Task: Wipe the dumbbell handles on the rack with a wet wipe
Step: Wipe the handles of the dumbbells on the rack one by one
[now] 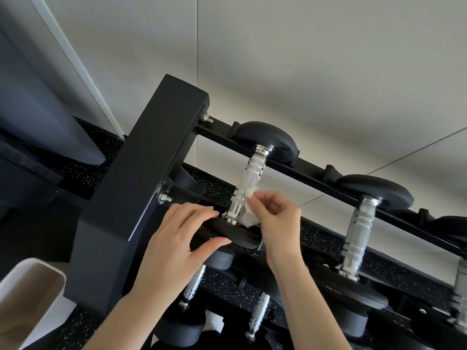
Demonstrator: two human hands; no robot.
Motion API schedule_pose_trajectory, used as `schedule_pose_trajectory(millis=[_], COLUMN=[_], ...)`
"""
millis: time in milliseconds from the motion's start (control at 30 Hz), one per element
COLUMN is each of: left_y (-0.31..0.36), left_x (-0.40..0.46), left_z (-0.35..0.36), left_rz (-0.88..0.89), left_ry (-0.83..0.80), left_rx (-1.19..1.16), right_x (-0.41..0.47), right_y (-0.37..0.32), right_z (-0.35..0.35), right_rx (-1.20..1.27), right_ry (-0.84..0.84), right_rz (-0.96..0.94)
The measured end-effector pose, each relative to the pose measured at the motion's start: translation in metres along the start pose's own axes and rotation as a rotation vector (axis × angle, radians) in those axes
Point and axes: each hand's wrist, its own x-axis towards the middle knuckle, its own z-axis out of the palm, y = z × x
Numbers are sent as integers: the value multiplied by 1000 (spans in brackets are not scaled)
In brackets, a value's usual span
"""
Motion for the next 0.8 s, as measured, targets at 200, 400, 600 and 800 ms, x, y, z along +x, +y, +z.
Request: schedule_pose_trajectory(millis=[200, 400, 600, 800], left_y=[0, 0, -2, -2], left_x=[-1, -2, -1, -2], left_z=[1, 1, 3, 3], left_rz=[3, 1, 3, -4], left_ry=[-1, -6, 3, 6], left_rx=[-5, 0, 0, -21], right_x=[37, 53, 57, 32], right_y=[-19, -17, -9, 7], right_z=[15, 16, 10, 4], right_rx=[147, 459, 748, 648], right_ry=[120, -35, -296, -372], right_rz=[-59, 101, 200, 296])
